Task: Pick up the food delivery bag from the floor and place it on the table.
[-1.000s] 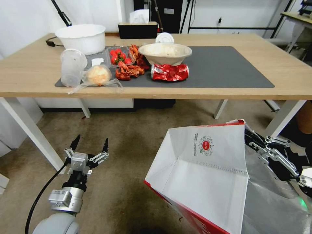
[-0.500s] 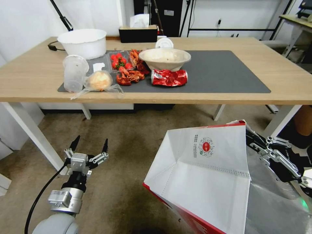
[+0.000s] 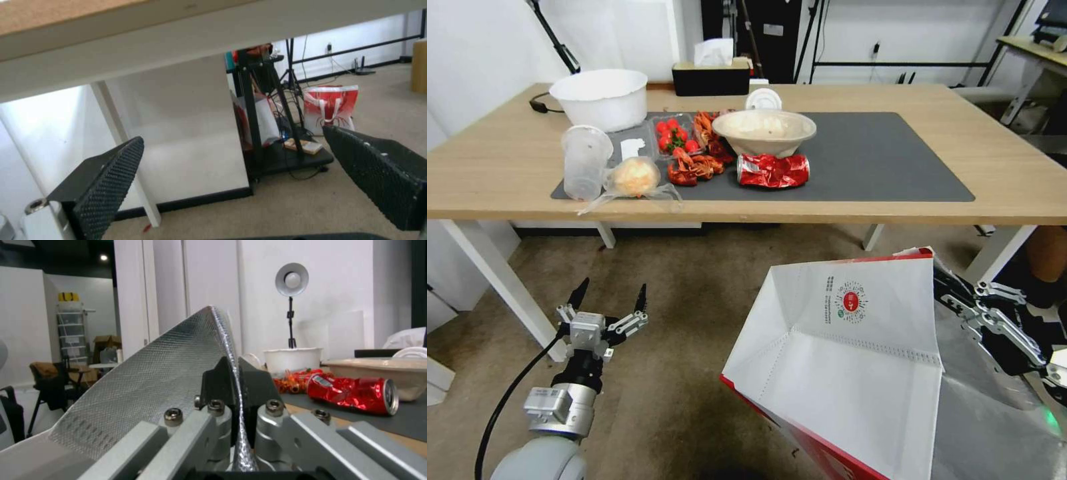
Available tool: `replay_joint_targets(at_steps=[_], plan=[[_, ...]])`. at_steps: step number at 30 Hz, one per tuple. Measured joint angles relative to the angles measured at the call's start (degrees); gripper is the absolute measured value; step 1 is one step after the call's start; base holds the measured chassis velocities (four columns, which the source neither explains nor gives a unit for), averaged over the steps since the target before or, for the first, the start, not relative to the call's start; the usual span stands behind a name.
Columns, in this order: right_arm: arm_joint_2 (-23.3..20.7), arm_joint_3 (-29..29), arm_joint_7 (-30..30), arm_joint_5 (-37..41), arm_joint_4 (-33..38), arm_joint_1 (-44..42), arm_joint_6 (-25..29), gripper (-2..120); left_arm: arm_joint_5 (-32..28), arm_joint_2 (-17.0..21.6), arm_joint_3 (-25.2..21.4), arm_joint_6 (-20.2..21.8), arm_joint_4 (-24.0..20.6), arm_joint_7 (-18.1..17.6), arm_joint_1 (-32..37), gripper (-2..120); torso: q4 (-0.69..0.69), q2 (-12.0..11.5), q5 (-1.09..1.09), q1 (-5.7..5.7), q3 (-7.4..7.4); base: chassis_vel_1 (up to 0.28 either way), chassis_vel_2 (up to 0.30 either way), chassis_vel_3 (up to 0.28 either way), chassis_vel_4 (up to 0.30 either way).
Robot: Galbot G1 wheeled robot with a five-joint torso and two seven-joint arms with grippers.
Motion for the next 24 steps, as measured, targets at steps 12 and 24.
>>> replay_joint_targets(at_steps=[12, 24], plan=[[0.3, 0.1, -0.8, -0.3, -0.2, -0.3, 0.1, 0, -0.1, -0.1, 0.0, 0.0, -0.1, 0.0, 0.0, 100, 0.00, 3.1, 0.00, 1.16, 1.98, 0.000, 0.000, 0.000, 0.000], [-0.1, 0.4, -0.7, 0.0, 0.0, -0.3, 0.1, 0, 0.0, -0.1, 0.0, 0.0, -0.7, 0.0, 0.0, 100, 0.00, 5.9, 0.00, 2.21, 3.68, 0.000, 0.000, 0.000, 0.000]])
